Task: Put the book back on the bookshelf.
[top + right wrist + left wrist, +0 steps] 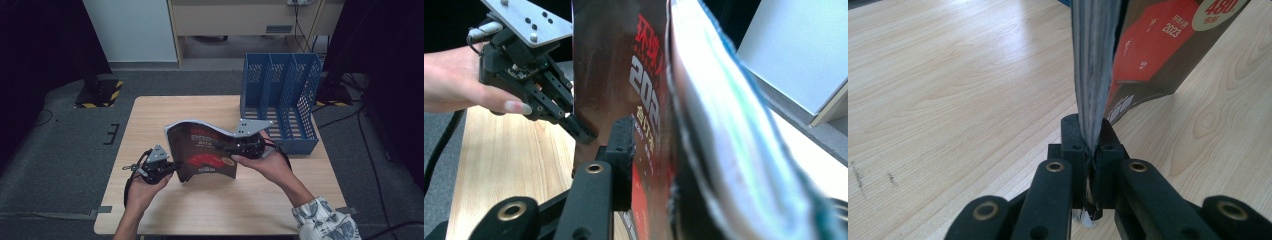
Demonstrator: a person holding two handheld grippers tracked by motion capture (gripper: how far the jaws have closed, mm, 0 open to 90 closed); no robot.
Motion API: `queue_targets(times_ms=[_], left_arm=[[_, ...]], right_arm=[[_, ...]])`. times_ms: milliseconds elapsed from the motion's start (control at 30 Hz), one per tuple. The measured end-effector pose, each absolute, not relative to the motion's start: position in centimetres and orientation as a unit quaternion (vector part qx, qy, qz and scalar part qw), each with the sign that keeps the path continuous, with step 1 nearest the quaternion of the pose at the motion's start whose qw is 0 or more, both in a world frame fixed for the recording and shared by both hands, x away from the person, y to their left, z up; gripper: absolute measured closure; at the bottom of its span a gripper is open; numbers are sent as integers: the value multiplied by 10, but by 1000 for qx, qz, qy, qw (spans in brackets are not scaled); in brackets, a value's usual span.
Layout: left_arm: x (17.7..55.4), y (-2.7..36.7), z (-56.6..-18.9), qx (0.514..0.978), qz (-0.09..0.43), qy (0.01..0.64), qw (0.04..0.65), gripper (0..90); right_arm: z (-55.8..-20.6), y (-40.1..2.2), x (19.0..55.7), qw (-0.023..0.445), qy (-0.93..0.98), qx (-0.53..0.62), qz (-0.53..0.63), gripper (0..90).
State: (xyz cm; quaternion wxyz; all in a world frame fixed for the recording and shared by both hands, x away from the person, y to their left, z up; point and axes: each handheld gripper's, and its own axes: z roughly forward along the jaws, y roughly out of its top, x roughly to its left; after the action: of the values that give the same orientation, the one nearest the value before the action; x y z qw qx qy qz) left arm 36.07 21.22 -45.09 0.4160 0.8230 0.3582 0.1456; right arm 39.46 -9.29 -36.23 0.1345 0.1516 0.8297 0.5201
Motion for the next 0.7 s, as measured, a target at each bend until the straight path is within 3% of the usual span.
queue_targets(times_ms=[400, 700], left_arm=[[361, 212, -451, 823, 145, 358, 416, 869], [361, 213, -452, 822, 143, 359, 419, 868]], right_arm=[[-359, -88, 398, 130, 829, 148, 523, 761], [-359, -85, 398, 134, 831, 149, 519, 849]])
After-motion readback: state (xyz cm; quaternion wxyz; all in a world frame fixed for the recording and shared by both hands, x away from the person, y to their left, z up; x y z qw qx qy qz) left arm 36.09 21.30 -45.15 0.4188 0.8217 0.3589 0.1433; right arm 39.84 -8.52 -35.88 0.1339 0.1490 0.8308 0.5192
